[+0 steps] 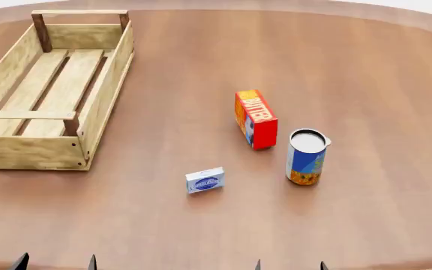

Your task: Pick up the cream cheese and put it in the tray.

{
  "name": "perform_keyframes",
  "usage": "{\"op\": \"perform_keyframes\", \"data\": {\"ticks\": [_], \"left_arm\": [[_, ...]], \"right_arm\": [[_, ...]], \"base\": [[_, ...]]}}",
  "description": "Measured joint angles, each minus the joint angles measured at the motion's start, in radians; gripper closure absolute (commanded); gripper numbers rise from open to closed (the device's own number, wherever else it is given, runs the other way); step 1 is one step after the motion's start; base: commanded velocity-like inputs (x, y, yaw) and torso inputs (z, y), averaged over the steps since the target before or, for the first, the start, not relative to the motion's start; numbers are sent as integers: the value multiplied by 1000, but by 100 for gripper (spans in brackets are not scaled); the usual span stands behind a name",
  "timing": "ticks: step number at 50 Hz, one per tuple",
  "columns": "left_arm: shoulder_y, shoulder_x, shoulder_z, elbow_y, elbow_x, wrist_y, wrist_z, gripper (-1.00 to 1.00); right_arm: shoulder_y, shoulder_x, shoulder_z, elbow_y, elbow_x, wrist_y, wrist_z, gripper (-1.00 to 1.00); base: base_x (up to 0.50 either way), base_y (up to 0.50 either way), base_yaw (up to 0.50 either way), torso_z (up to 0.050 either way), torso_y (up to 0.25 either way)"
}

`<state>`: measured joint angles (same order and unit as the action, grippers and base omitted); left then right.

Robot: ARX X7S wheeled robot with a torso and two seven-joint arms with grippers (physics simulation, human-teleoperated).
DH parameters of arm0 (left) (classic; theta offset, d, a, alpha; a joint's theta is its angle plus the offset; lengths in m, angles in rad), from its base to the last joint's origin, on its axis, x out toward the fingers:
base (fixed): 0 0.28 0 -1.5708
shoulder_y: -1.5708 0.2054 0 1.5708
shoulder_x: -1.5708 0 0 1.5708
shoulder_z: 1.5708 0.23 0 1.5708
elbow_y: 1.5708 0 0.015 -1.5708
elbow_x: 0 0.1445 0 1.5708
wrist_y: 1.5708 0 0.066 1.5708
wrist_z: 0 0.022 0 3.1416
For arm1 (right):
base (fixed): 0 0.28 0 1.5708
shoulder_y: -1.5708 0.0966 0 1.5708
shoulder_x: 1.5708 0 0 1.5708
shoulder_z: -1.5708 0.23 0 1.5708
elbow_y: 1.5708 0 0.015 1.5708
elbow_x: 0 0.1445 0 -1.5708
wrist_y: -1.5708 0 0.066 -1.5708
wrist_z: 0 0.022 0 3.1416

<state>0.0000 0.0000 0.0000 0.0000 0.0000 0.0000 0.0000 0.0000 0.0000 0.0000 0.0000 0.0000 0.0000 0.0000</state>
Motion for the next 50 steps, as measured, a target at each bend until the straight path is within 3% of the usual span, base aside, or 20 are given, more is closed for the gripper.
{"op": "perform_keyframes", "data": {"ticks": [15, 24, 50], "left_arm": [[-4, -28, 41, -17, -18, 13, -43, -100], [8, -38, 66, 7, -15, 97, -89, -100], [174, -85, 97, 336, 24, 407, -213, -100]], "right_arm": [[7, 33, -44, 14, 19, -6, 54, -100], [-2, 53, -60, 2, 30, -41, 82, -100], [-164, 95, -61, -326, -3, -222, 193, -100]], "base": [[0, 0, 0, 0, 0], [0, 0, 0, 0, 0], [0, 0, 0, 0, 0]]}}
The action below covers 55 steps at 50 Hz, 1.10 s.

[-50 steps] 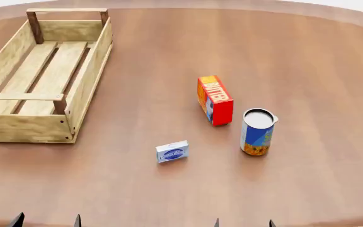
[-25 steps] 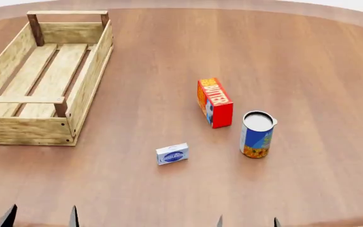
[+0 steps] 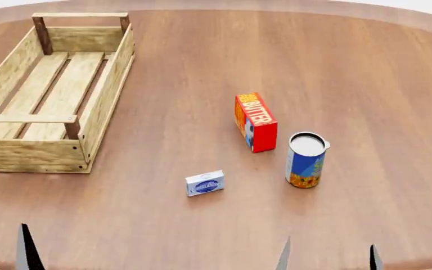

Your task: Pick up the cream cheese and put it in the tray.

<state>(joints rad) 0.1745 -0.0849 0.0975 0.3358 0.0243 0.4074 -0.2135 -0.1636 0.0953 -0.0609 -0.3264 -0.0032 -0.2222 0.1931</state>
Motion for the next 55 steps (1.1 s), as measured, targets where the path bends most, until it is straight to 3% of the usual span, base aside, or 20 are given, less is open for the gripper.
{"op": "perform_keyframes", "data": {"ticks": [22, 55], "left_arm": [[53, -33, 10, 69, -23, 181, -61, -100], [52, -62, 25, 58, -45, 241, -111, -100]], "right_arm": [[-64, 13, 3, -60, -134, -245, 122, -100], [-60, 32, -11, -51, -205, -268, 208, -100]], "base": [[0, 0, 0, 0, 0], [48, 208, 0, 0, 0]]}}
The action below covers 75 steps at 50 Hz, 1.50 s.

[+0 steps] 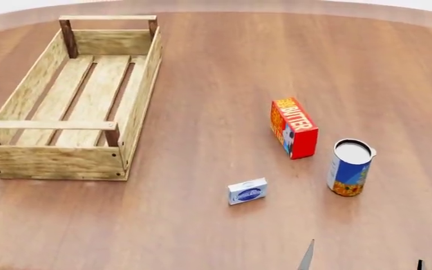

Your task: Pick up the cream cheese and put it in the tray.

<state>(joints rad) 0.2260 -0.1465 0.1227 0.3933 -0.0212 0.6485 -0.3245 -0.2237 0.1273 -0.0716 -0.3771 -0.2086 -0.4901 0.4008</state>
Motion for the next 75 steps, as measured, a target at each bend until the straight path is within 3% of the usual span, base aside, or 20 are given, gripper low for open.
{"op": "perform_keyframes", "data": {"ticks": [75], "left_arm": [[-11, -46, 37, -13, 37, -5, -67, -100]], "right_arm": [[11, 55, -55, 1, -14, 33, 76, -100]], "base": [[103, 282, 0, 0, 0]]}}
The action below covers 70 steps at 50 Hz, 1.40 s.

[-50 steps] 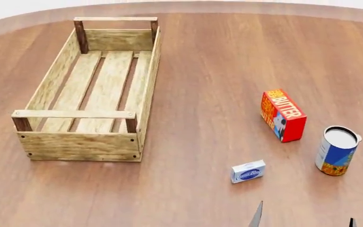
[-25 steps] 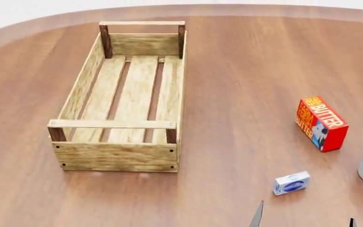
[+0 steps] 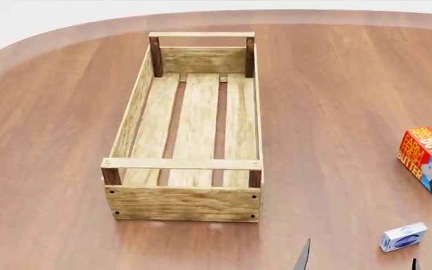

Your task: Pick up the cream cheese and put it in the tray.

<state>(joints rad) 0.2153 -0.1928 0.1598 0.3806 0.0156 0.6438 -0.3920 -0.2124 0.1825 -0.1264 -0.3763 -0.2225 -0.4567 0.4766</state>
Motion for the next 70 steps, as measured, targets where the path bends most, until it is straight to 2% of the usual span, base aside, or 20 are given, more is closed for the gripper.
{"op": "perform_keyframes", "data": {"ticks": [29, 70], "left_arm": [[-2, -15, 10, 1, 2, -9, -22, -100], [-10, -33, 24, 2, 0, -26, -50, -100]], "right_arm": [[5, 18, -21, 4, 1, 9, 16, -100], [15, 46, -45, 9, 39, 21, 27, -100]], "base": [[73, 192, 0, 0, 0], [131, 37, 0, 0, 0]]}}
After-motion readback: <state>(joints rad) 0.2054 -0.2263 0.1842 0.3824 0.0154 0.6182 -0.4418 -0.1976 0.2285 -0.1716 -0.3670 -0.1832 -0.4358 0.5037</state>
